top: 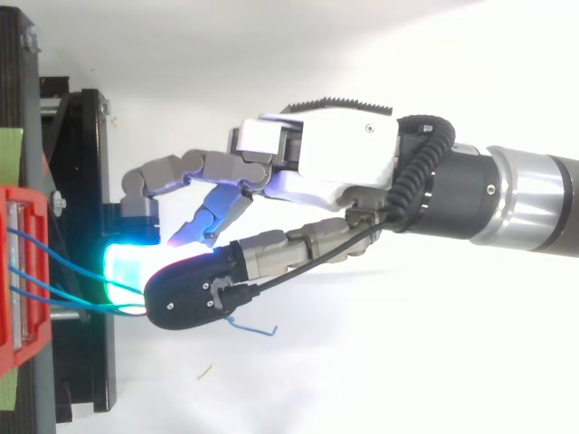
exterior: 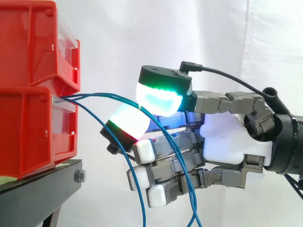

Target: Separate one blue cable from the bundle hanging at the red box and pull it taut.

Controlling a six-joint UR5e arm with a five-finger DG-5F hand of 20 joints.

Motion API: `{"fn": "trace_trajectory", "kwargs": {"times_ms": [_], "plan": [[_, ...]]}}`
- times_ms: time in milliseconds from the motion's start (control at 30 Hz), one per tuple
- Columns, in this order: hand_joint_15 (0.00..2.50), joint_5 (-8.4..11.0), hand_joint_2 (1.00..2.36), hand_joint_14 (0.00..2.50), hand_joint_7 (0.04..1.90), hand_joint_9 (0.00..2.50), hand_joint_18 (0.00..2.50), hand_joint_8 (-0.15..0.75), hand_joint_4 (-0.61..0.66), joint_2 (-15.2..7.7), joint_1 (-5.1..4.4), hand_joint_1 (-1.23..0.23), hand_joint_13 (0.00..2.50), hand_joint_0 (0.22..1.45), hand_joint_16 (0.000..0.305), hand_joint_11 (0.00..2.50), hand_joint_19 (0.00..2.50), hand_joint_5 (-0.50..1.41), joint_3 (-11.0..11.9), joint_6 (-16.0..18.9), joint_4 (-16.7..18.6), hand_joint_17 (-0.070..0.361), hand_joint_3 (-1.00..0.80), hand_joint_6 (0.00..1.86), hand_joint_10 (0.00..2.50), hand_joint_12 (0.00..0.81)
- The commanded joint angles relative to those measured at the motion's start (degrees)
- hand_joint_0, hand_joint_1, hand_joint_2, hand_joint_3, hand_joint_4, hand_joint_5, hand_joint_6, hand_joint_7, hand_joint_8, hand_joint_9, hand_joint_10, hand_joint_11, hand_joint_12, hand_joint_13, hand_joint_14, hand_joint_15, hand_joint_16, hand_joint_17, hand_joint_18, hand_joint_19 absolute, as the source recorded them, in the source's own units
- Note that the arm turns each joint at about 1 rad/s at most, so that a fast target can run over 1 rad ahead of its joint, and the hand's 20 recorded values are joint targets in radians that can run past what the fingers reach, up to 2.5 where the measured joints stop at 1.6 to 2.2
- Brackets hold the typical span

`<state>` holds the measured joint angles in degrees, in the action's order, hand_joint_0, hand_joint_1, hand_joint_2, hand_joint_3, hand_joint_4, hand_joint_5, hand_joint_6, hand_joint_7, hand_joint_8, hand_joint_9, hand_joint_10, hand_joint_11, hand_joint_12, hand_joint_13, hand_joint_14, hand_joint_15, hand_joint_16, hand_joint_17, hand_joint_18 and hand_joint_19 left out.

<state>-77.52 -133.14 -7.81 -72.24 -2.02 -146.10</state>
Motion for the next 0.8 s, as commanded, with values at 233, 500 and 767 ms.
{"fn": "trace_trajectory", "kwargs": {"times_ms": [233, 500, 767], "plan": [[0.46, 0.44, 1.0, 0.02, 1.43, 0.87, 0.87, 0.347, 0.27, 0.0, -0.1, -0.52, 0.95, 0.56, 0.049, 0.57, 0.37, -0.09, 0.0, 0.0, 0.2, 0.11, -0.47, 0.5, 0.01, 0.408], [0.45, 0.53, 1.0, 0.01, 1.2, 0.88, 0.91, 0.375, 0.25, 0.0, -0.1, -0.63, 0.97, 0.5, 0.052, 0.57, 0.35, -0.12, 0.0, 0.0, 0.2, 0.117, -0.5, 0.69, 0.01, 0.423], [0.47, 0.61, 1.0, 0.02, 1.15, 0.89, 0.87, 0.345, 0.24, 0.0, -0.1, -0.78, 0.96, 0.61, 0.046, 0.63, 0.37, -0.15, 0.0, 0.0, 0.2, 0.103, -0.5, 0.81, 0.01, 0.397]]}}
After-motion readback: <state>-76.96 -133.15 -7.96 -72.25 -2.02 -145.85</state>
